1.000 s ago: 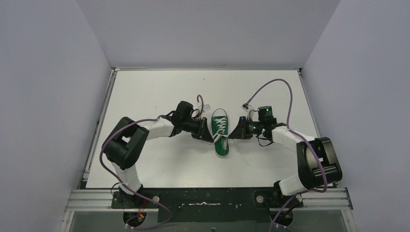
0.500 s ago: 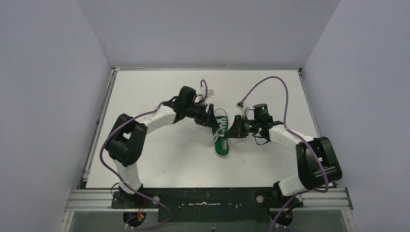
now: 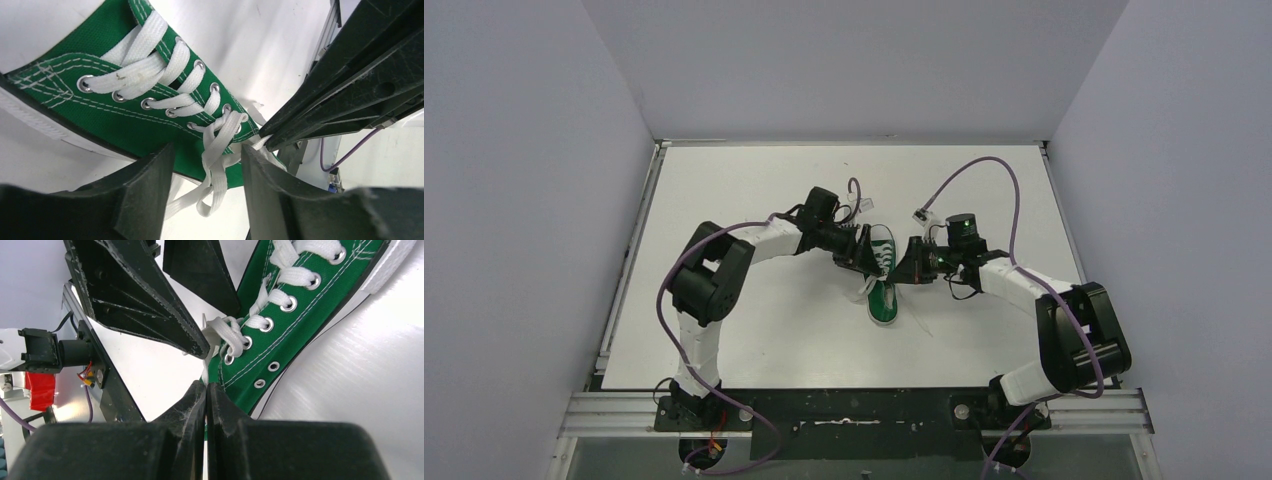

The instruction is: Tie the shoes

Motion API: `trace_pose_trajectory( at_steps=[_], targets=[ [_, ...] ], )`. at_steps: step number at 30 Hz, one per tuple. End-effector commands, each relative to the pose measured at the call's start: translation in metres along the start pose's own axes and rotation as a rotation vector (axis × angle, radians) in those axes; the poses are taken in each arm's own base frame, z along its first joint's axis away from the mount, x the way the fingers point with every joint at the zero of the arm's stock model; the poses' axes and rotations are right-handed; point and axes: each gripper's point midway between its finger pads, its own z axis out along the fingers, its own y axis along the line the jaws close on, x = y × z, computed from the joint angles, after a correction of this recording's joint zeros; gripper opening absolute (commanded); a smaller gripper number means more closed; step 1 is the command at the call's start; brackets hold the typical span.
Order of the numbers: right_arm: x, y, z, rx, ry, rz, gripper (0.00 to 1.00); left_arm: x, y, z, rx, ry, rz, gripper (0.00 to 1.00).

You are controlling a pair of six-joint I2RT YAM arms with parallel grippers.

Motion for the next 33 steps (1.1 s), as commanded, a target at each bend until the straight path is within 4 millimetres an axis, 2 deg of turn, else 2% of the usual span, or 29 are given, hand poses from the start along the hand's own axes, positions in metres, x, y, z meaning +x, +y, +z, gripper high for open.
trace_pose_trajectory(
  at_steps=[1, 3, 6, 12, 24, 33],
  targets=[
    [-0.034, 0.007, 0.002, 0.008, -0.085, -0.068, 0.00, -0.028, -0.029, -0.001, 0.125, -0.064, 0.104, 0.45],
    [-0.037, 0.006, 0.003, 0.026, -0.094, -0.066, 0.00, -0.029, -0.033, -0.004, 0.148, -0.084, 0.109, 0.40],
    [-0.040, 0.005, 0.006, 0.032, -0.093, -0.067, 0.00, -0.028, -0.033, -0.007, 0.164, -0.104, 0.098, 0.38],
    [-0.039, 0.005, 0.014, 0.035, -0.087, -0.058, 0.00, -0.026, -0.033, -0.006, 0.163, -0.102, 0.097, 0.43],
    [-0.040, -0.003, 0.015, 0.073, -0.102, -0.030, 0.00, -0.012, -0.033, -0.006, 0.162, -0.060, 0.148, 0.53],
    [-0.041, 0.007, 0.018, 0.042, -0.102, -0.037, 0.00, -0.012, -0.024, -0.004, 0.105, -0.038, 0.188, 0.31]
  ],
)
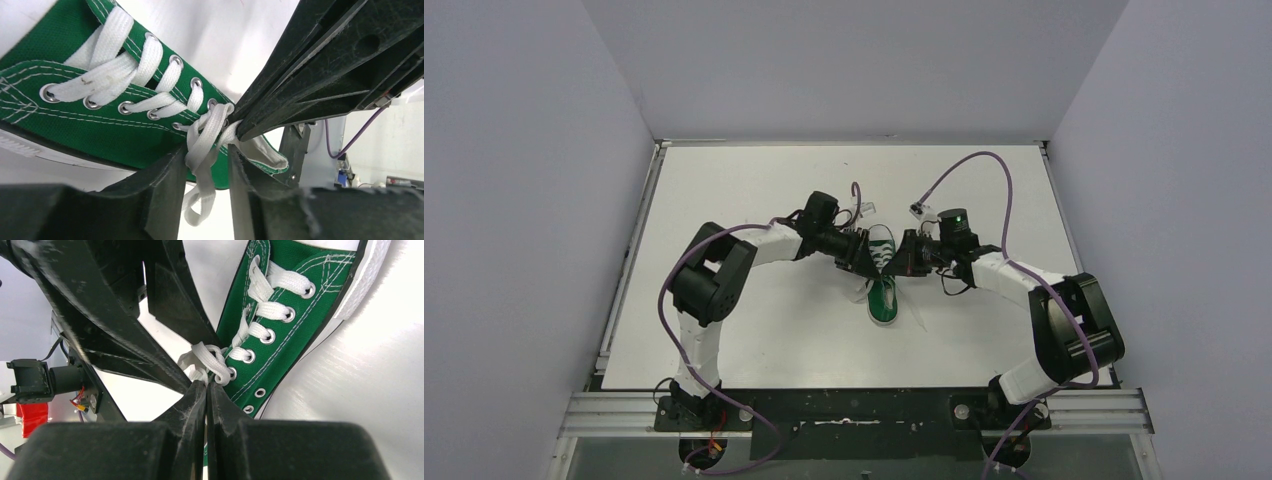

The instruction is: Tie the shoes

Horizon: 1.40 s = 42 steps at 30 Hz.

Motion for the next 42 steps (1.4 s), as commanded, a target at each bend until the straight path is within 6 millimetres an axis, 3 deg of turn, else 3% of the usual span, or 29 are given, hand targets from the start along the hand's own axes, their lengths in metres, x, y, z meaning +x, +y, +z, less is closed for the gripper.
trace_pose_trajectory(
  at_steps=[1, 6, 9, 18, 36, 42],
  targets=[
    [-0.019, 0.017, 0.003, -0.039, -0.049, -0.071, 0.02, -0.021, -0.017, -0.007, 0.012, -0.030, 0.113, 0.28],
    [-0.024, 0.020, -0.019, -0.010, -0.040, -0.075, 0.26, -0.023, -0.014, -0.009, -0.012, -0.023, 0.106, 0.11],
    [-0.037, 0.020, -0.032, 0.029, -0.041, -0.151, 0.33, -0.027, -0.017, -0.011, -0.008, -0.030, 0.110, 0.08],
    [-0.050, 0.019, -0.013, -0.010, 0.055, -0.362, 0.27, -0.033, -0.024, -0.017, 0.020, -0.043, 0.114, 0.06],
    [-0.040, 0.013, 0.013, -0.051, 0.126, -0.405, 0.27, -0.040, -0.028, -0.019, 0.052, -0.073, 0.105, 0.05],
    [-0.050, 0.015, 0.015, -0.046, 0.093, -0.380, 0.14, -0.039, -0.028, -0.020, 0.051, -0.074, 0.102, 0.04]
  ],
)
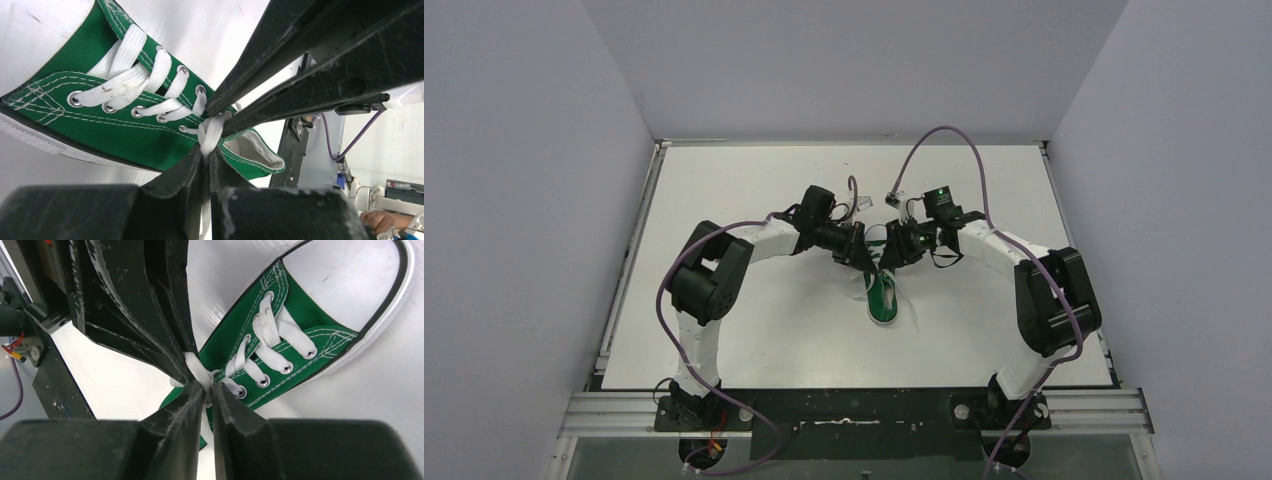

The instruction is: Tie the shoes

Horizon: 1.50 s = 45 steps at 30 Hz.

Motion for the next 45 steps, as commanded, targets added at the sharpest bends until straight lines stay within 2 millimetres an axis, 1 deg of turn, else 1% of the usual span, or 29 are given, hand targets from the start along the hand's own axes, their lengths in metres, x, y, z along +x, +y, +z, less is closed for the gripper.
trace_pose_trajectory(
  at_steps=[1, 3, 4, 6, 9, 10, 12, 16, 17, 19, 21, 22, 29, 32, 33, 37, 41, 45],
  targets=[
    [-0.038, 0.007, -0.003, -0.014, -0.098, -0.060, 0.12, -0.028, -0.029, -0.011, 0.056, -0.062, 0.096, 0.04],
    [-0.037, 0.009, -0.003, -0.022, -0.097, -0.053, 0.11, -0.028, -0.029, -0.012, 0.056, -0.062, 0.097, 0.04],
    [-0.036, 0.008, -0.003, -0.023, -0.097, -0.050, 0.13, -0.028, -0.029, -0.011, 0.055, -0.061, 0.097, 0.04],
    [-0.035, 0.008, -0.001, -0.024, -0.096, -0.044, 0.21, -0.027, -0.029, -0.011, 0.058, -0.060, 0.095, 0.04],
    [-0.035, 0.008, 0.000, -0.028, -0.096, -0.045, 0.22, -0.028, -0.030, -0.011, 0.060, -0.063, 0.098, 0.04],
    [-0.035, 0.007, 0.001, -0.027, -0.097, -0.043, 0.22, -0.028, -0.030, -0.011, 0.060, -0.063, 0.097, 0.04],
    [-0.036, 0.007, 0.002, -0.027, -0.100, -0.043, 0.17, -0.028, -0.030, -0.012, 0.060, -0.063, 0.096, 0.04],
    [-0.039, 0.007, -0.001, -0.020, -0.103, -0.030, 0.01, -0.029, -0.027, -0.013, 0.044, -0.079, 0.082, 0.03],
    [-0.038, 0.009, -0.003, -0.025, -0.099, -0.027, 0.00, -0.031, -0.024, -0.013, 0.034, -0.091, 0.068, 0.02],
    [-0.036, 0.013, -0.008, -0.028, -0.100, -0.022, 0.00, -0.035, -0.017, -0.015, 0.002, -0.124, 0.045, 0.00],
    [-0.035, 0.017, -0.012, -0.032, -0.118, -0.012, 0.00, -0.041, -0.013, -0.015, -0.011, -0.157, 0.032, 0.00],
    [-0.031, 0.019, -0.013, -0.041, -0.122, -0.001, 0.00, -0.044, -0.012, -0.013, -0.010, -0.168, 0.028, 0.00],
    [-0.026, 0.025, -0.010, -0.067, -0.176, 0.083, 0.00, -0.054, -0.009, -0.012, -0.012, -0.203, 0.009, 0.00],
    [-0.031, 0.028, -0.007, -0.086, -0.211, 0.119, 0.00, -0.058, -0.014, -0.009, 0.021, -0.217, 0.005, 0.00],
    [-0.037, 0.030, -0.007, -0.103, -0.237, 0.126, 0.00, -0.058, -0.016, -0.007, 0.036, -0.221, -0.001, 0.00],
    [-0.041, 0.040, -0.003, -0.142, -0.253, 0.170, 0.00, -0.063, -0.014, -0.005, 0.076, -0.269, -0.053, 0.00],
    [-0.042, 0.052, -0.006, -0.179, -0.268, 0.229, 0.00, -0.060, -0.010, 0.000, 0.089, -0.271, -0.077, 0.00],
    [-0.030, 0.056, -0.009, -0.167, -0.231, 0.251, 0.00, -0.058, -0.006, 0.002, 0.094, -0.280, -0.096, 0.00]
  ],
)
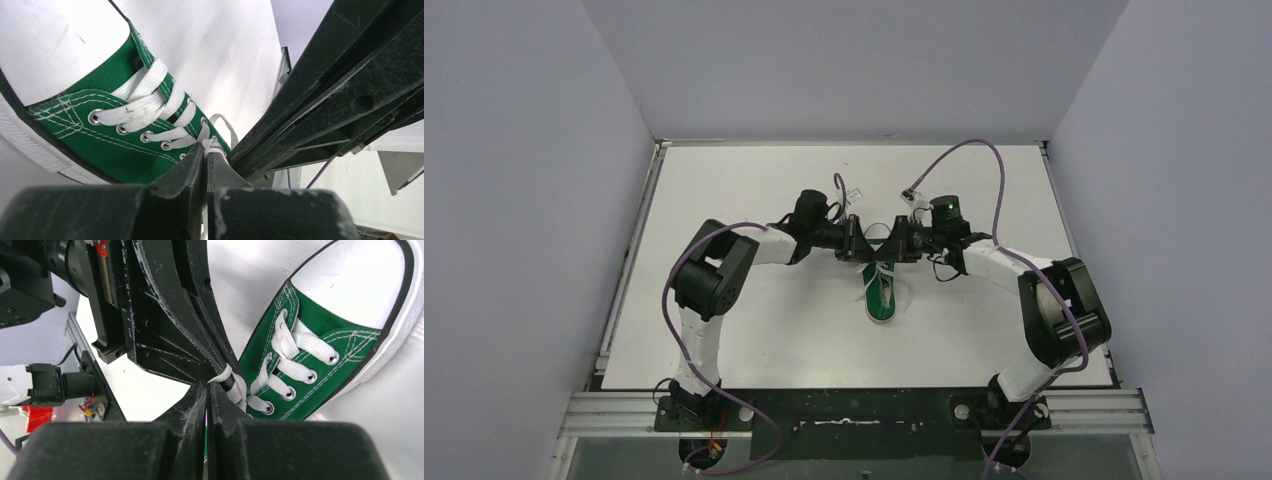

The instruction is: Tie the shoes

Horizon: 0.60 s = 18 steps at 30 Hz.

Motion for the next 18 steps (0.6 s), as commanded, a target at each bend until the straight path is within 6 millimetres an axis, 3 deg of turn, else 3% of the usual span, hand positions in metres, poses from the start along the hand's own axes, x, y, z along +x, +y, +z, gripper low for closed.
trace_pose_trajectory(
  at_steps=[1, 5, 9, 13, 18],
  targets=[
    [0.000, 0.043, -0.012, -0.116, 0.001, -0.009, 0.00, -0.030, -0.016, 0.003, 0.065, -0.106, 0.080, 0.00],
    [-0.029, 0.046, -0.035, -0.087, -0.078, 0.070, 0.27, -0.027, -0.015, 0.003, 0.070, -0.100, 0.075, 0.00],
    [-0.028, 0.019, -0.062, 0.127, -0.031, 0.148, 0.45, -0.023, -0.015, 0.002, 0.075, -0.091, 0.078, 0.00],
    [-0.038, 0.007, -0.061, 0.148, -0.071, 0.220, 0.44, -0.023, -0.014, 0.002, 0.073, -0.090, 0.075, 0.00],
    [-0.047, -0.017, -0.046, 0.160, -0.086, 0.288, 0.20, -0.021, -0.011, 0.003, 0.065, -0.081, 0.079, 0.00]
  ],
)
